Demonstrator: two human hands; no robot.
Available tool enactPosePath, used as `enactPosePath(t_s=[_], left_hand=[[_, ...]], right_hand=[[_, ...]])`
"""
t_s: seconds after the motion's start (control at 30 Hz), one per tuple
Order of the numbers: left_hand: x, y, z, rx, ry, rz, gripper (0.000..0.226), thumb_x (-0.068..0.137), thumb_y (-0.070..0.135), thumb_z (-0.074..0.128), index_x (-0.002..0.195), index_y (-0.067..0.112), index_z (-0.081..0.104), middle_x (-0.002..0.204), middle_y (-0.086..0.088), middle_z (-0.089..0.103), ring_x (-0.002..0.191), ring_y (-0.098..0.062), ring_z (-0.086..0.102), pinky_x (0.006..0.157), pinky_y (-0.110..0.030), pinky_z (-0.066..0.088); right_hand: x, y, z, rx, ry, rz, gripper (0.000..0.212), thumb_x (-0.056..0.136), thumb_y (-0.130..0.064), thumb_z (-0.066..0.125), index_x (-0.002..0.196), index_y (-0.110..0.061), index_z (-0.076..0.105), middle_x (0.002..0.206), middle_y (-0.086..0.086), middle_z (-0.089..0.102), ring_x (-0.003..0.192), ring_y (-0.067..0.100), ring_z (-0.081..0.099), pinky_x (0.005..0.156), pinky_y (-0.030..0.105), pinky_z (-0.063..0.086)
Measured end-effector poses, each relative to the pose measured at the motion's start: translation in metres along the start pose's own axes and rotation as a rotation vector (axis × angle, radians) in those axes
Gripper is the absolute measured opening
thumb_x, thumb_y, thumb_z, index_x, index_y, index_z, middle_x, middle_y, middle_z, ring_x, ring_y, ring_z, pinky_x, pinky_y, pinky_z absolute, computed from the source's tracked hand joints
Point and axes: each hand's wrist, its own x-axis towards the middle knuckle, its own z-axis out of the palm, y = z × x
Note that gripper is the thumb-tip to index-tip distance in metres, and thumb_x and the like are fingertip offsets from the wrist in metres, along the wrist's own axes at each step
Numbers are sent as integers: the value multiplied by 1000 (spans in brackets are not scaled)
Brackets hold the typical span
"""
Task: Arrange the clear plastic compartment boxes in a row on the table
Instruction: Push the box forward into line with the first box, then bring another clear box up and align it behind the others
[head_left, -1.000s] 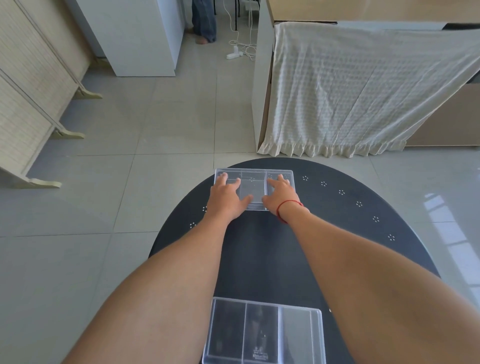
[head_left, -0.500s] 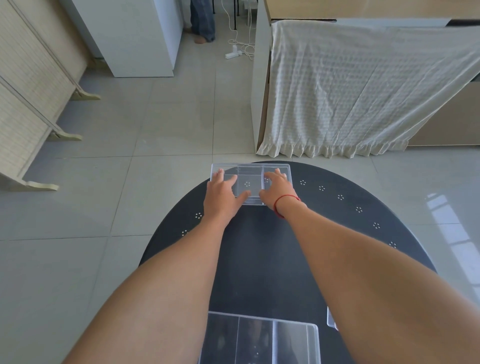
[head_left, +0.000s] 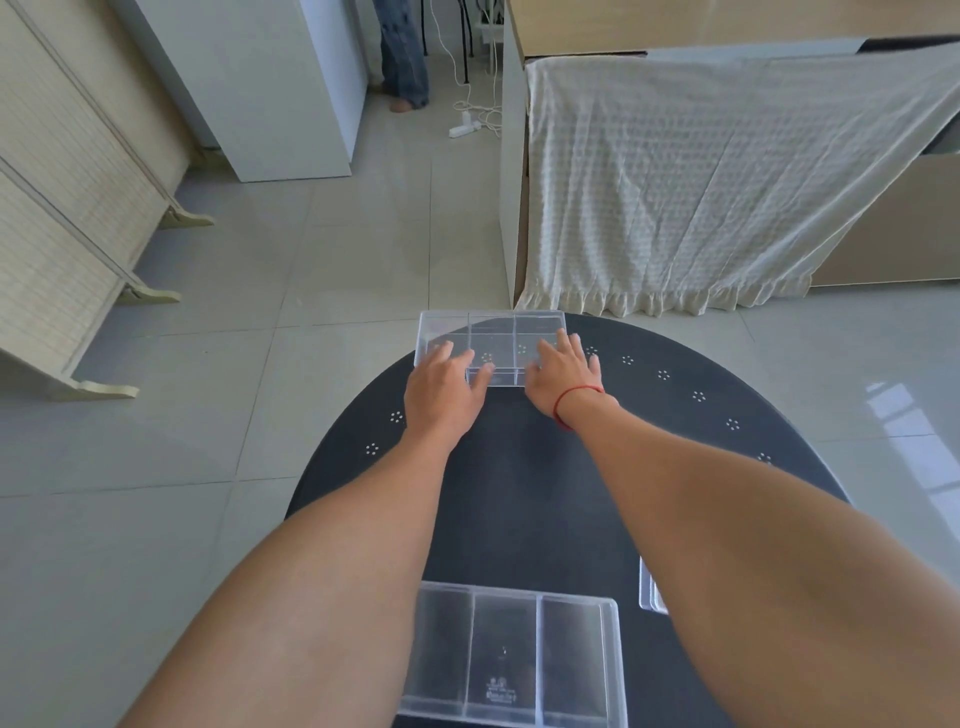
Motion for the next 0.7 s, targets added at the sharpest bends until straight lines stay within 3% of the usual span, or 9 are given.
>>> enactPosePath(t_s=[0.33,0.6,0.7], left_hand=[[-93,94,2,-44,-219,40,51,98,46,43,137,15,55,145,-5,50,136,-23,41,104,-39,38],[-166,161,42,-42,-425,16,50,93,50,46,121,11,56,126,-8,61,114,-30,58,91,-37,46],[-182,172,56,-72,-471,-31,67,92,49,52,146,15,32,141,-7,50,126,-31,51,96,-39,44]], right_hand=[[-113,86,-27,122,73,216,46,99,-31,38,140,-11,43,163,11,16,152,26,10,121,50,7],[-201,193,-13,198,140,557,62,97,-36,46,152,-14,27,164,12,8,152,32,7,122,51,10],[-224,222,1,348,114,725,79,91,-46,53,154,-17,16,164,13,7,149,39,12,120,52,17]])
